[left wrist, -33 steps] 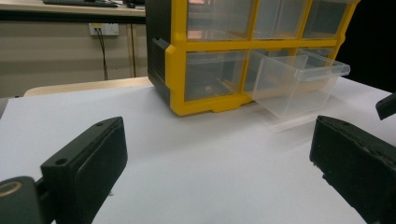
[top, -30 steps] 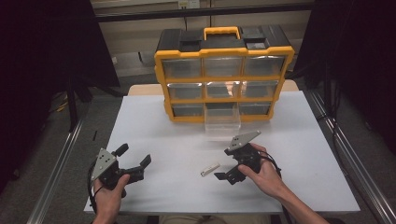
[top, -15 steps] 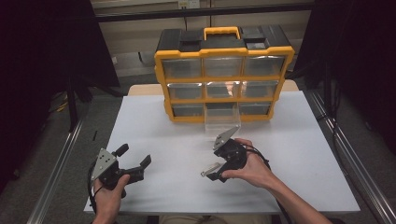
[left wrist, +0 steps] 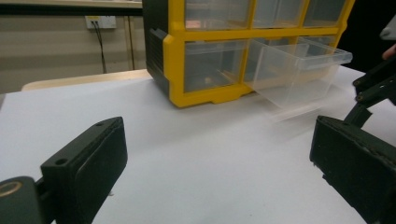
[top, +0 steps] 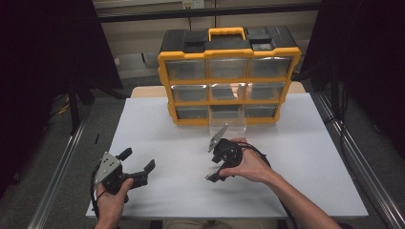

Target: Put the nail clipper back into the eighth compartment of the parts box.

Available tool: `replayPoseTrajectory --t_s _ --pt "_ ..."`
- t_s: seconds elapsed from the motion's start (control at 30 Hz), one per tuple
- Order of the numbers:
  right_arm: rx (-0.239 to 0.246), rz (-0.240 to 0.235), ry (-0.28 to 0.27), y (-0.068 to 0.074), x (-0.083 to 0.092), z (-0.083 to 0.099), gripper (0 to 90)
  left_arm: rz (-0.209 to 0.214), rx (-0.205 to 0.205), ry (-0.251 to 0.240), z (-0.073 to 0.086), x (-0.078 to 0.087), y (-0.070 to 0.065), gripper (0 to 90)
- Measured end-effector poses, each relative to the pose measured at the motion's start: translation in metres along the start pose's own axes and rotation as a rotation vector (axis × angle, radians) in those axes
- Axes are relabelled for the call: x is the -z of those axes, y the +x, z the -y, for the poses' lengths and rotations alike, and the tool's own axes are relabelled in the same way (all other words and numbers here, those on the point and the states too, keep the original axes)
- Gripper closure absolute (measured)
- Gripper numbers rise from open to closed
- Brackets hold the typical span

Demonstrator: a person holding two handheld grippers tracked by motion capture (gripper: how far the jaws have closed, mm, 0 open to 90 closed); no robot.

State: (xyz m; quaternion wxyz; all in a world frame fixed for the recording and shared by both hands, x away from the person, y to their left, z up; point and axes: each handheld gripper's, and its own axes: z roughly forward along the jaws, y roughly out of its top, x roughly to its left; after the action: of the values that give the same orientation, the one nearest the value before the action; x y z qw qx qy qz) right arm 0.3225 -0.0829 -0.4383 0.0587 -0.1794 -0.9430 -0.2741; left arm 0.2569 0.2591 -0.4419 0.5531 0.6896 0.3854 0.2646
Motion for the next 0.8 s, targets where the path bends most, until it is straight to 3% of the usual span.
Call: replayPoseTrajectory --t_s 0.1,0.13,0.3,0.5,0.7,0.8 --pt "-0.007 -0.008 0.024 0.0 -0.003 -0.002 26.5 0.011 0.001 -0.001 0.0 -0.001 -0.001 4.1" --pt "-0.01 -0.004 0.059 0.001 -0.005 -0.005 27.0 0.009 -0.001 -0.002 0.0 -0.001 -0.001 4.1" --pt "0.039 -0.015 0.117 0.001 -0.012 -0.011 31.9 0.015 -0.006 -0.006 0.0 -0.001 -0.001 4.1" --pt "0.049 -0.023 0.167 0.0 -0.018 -0.015 40.0 0.014 -0.013 0.003 0.001 -0.001 0.001 4.1" --pt "0.071 -0.026 0.165 -0.005 -0.02 -0.014 46.7 0.012 -0.01 0.002 0.001 -0.002 0.002 4.1" --pt "0.084 -0.03 0.178 -0.006 -0.022 -0.014 54.4 0.012 -0.013 -0.001 0.0 -0.002 0.001 4.1"
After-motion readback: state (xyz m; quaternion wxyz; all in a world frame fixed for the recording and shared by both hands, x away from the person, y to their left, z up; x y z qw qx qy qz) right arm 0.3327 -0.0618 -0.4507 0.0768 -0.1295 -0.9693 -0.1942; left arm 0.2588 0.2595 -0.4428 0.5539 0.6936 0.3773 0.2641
